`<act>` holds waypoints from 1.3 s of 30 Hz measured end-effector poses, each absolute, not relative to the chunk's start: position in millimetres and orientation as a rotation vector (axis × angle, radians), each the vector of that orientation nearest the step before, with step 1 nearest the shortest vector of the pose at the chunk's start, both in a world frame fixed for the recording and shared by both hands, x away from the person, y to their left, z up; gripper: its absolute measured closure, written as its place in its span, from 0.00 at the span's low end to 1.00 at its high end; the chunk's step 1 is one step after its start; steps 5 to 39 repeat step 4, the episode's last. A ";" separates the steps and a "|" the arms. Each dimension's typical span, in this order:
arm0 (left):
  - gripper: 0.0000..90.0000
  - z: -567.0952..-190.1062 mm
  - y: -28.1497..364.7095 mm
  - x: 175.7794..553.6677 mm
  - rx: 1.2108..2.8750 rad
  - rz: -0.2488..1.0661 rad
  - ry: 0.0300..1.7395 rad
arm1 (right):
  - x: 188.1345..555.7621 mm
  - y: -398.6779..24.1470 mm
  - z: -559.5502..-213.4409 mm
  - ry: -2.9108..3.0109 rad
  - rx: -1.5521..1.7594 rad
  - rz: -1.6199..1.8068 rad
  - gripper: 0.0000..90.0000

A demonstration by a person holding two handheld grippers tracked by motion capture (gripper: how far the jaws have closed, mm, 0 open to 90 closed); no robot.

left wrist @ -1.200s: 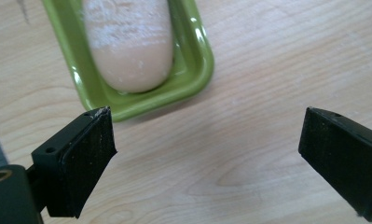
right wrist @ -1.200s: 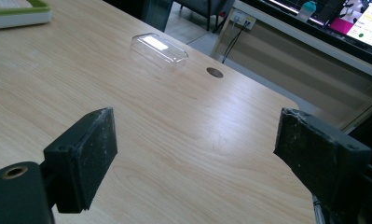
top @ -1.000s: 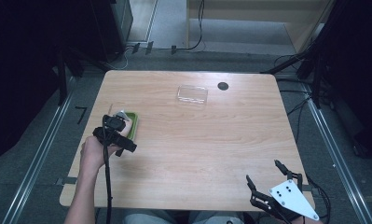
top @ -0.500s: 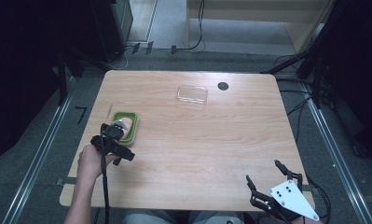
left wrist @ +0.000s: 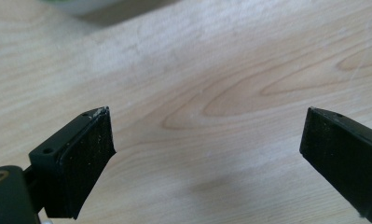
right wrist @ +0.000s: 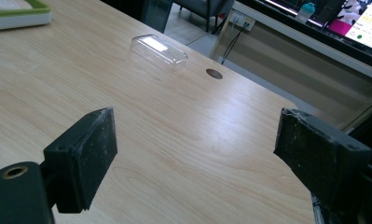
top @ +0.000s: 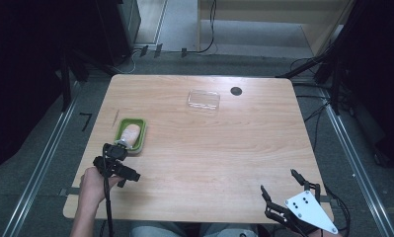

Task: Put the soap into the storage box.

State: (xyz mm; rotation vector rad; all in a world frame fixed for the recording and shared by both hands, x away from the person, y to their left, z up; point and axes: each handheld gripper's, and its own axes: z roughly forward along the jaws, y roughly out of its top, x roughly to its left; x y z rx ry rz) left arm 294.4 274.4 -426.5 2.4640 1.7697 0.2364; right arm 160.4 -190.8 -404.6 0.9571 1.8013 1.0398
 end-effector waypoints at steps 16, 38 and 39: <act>0.04 -432.7 278.5 286.7 2.441 0.222 1.771 | 161.7 -190.9 -405.1 1.801 0.957 1.042 0.15; 0.04 -432.7 278.5 286.7 2.441 0.222 1.771 | 161.7 -190.9 -405.1 1.801 0.957 1.042 0.15; 0.04 -432.7 278.5 286.7 2.441 0.222 1.771 | 161.7 -190.9 -405.1 1.801 0.957 1.042 0.15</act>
